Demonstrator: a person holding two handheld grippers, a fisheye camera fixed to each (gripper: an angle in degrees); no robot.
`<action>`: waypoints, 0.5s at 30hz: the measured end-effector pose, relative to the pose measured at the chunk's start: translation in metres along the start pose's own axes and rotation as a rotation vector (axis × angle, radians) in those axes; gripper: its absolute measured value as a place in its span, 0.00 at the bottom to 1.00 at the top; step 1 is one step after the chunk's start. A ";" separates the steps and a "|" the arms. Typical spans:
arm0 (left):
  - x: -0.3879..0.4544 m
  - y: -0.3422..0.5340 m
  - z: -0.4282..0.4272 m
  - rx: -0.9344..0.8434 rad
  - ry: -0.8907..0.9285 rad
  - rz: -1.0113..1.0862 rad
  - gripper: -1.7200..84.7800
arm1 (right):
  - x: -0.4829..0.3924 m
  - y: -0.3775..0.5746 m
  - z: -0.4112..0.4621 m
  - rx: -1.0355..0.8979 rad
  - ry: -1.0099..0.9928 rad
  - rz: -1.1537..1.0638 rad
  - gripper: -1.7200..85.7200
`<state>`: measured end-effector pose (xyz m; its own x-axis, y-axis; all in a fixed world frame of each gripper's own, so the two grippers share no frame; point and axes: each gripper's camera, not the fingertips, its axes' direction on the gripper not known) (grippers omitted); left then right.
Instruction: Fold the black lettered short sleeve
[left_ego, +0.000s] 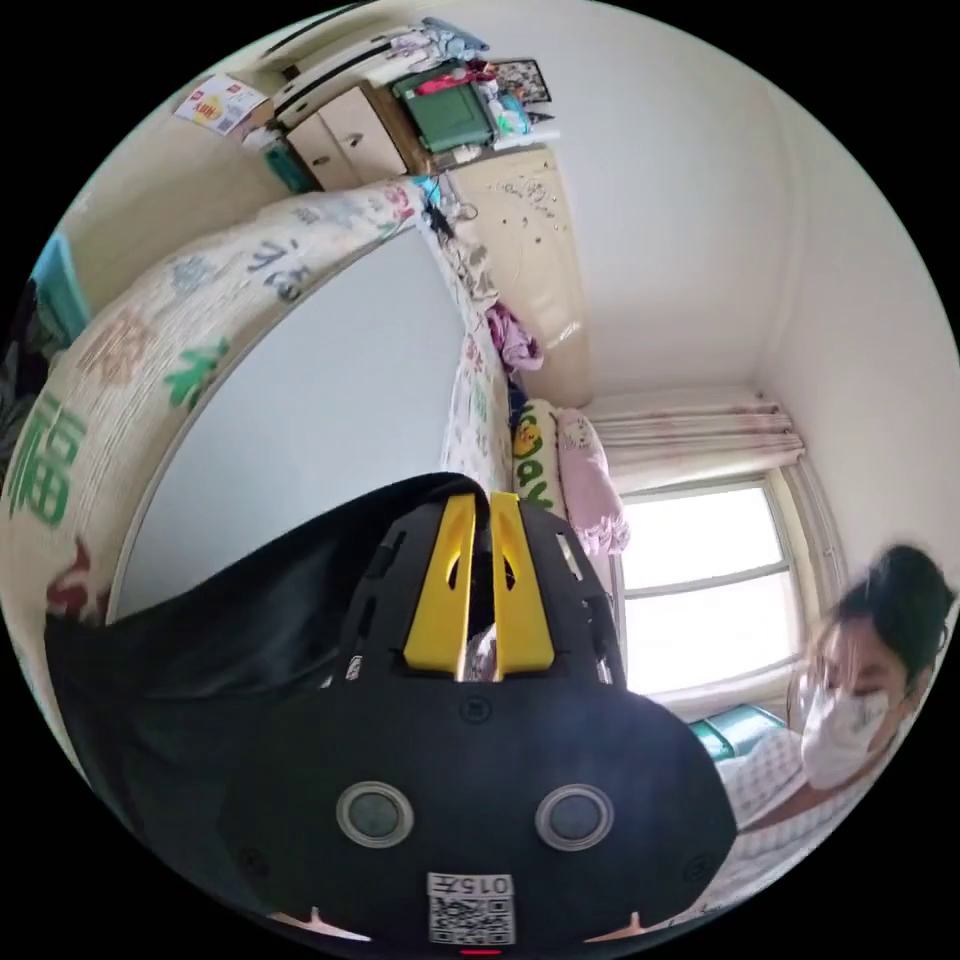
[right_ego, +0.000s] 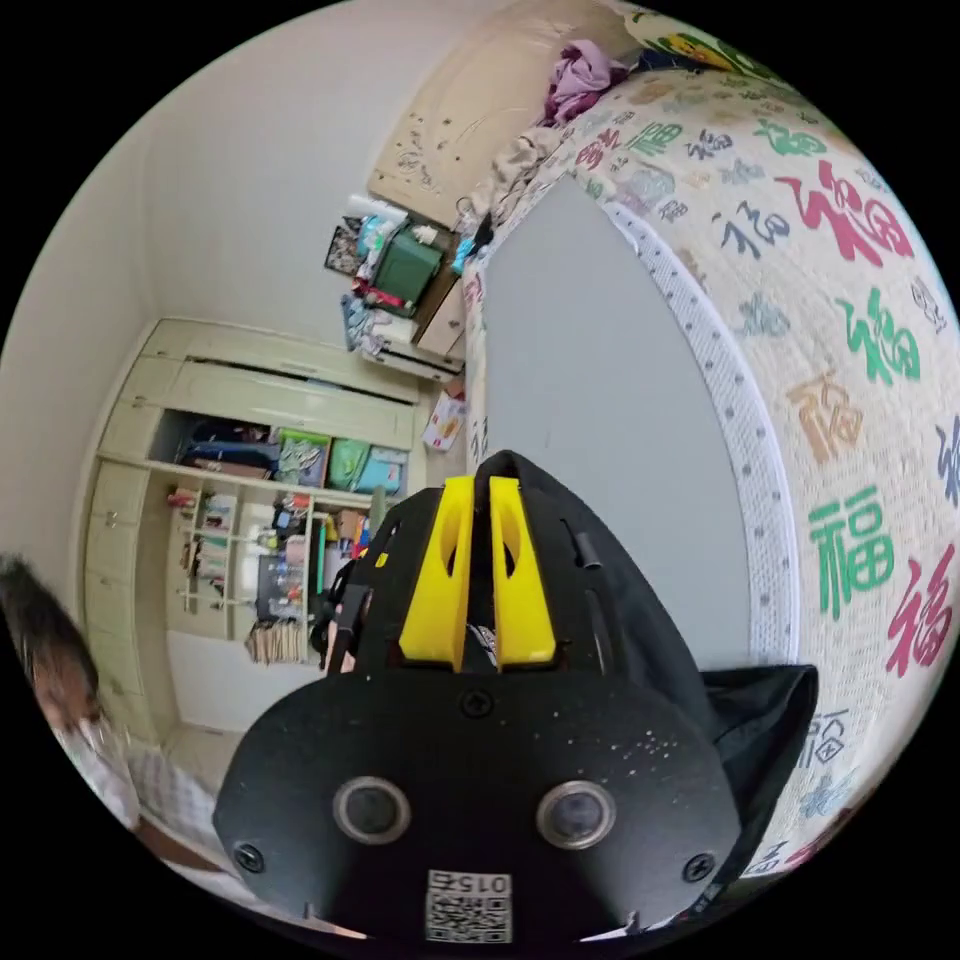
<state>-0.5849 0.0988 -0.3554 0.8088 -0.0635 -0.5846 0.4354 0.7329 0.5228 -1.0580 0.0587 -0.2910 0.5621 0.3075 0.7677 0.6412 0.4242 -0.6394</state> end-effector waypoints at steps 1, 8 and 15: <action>0.010 -0.008 0.005 0.006 0.010 0.030 0.06 | -0.008 -0.009 -0.003 0.004 0.001 -0.033 0.05; 0.016 0.055 0.019 -0.279 -0.392 0.183 0.09 | -0.045 0.059 -0.036 -0.227 0.325 -0.384 0.09; 0.008 0.099 0.099 -0.524 -0.670 0.334 0.17 | -0.075 0.099 0.049 -0.550 0.544 -0.682 0.16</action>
<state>-0.4967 0.1041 -0.2469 0.9920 -0.0527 0.1149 0.0344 0.9872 0.1556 -1.0624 0.1198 -0.4101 0.0620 -0.3373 0.9393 0.9857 -0.1267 -0.1106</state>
